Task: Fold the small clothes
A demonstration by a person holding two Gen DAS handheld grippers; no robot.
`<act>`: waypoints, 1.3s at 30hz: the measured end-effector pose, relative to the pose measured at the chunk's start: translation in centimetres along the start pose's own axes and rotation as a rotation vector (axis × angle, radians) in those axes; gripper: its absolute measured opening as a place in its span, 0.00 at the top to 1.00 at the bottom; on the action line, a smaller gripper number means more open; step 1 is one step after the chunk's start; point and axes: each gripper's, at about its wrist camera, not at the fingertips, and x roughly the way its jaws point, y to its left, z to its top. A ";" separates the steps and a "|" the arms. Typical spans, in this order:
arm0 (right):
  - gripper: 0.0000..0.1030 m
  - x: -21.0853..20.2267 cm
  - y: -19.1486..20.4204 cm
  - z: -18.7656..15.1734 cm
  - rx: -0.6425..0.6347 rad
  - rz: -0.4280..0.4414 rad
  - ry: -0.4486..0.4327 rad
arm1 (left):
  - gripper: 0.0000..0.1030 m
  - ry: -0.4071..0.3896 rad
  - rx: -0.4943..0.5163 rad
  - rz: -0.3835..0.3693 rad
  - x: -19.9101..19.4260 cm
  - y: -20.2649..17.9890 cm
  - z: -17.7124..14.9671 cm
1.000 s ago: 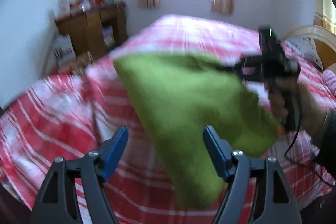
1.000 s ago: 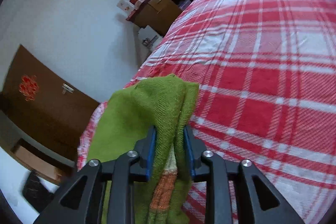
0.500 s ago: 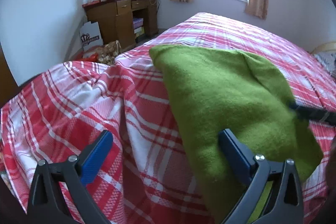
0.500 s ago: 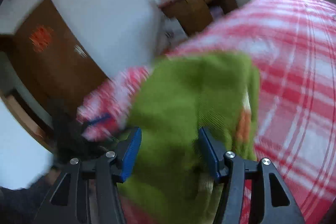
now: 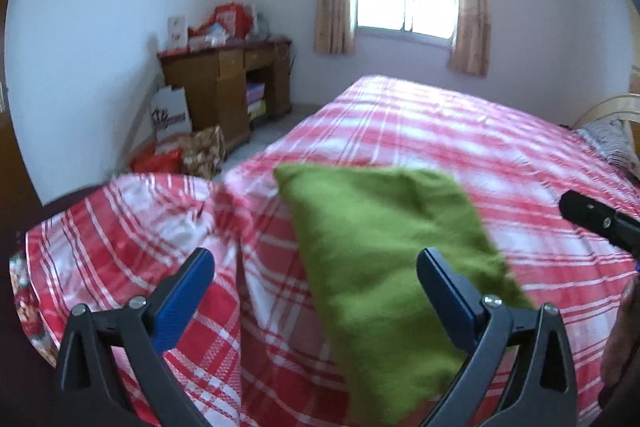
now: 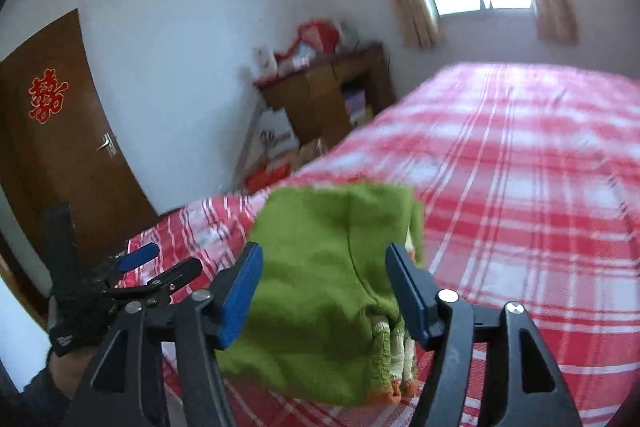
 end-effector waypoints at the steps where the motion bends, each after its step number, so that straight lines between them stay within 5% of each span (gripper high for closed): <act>1: 0.36 -0.4 0.9 0.2 -0.020 -0.012 -0.011 | 0.00 -0.011 0.003 -0.002 -0.4 -0.1 0.2; 14: 0.36 -2.5 2.2 0.0 -0.048 -0.021 -0.050 | 0.00 -0.092 -0.017 -0.019 -3.2 0.1 1.6; 39: 0.36 -2.9 2.0 -0.5 -0.026 -0.019 -0.044 | 0.00 -0.079 -0.011 -0.023 -2.9 -0.6 1.0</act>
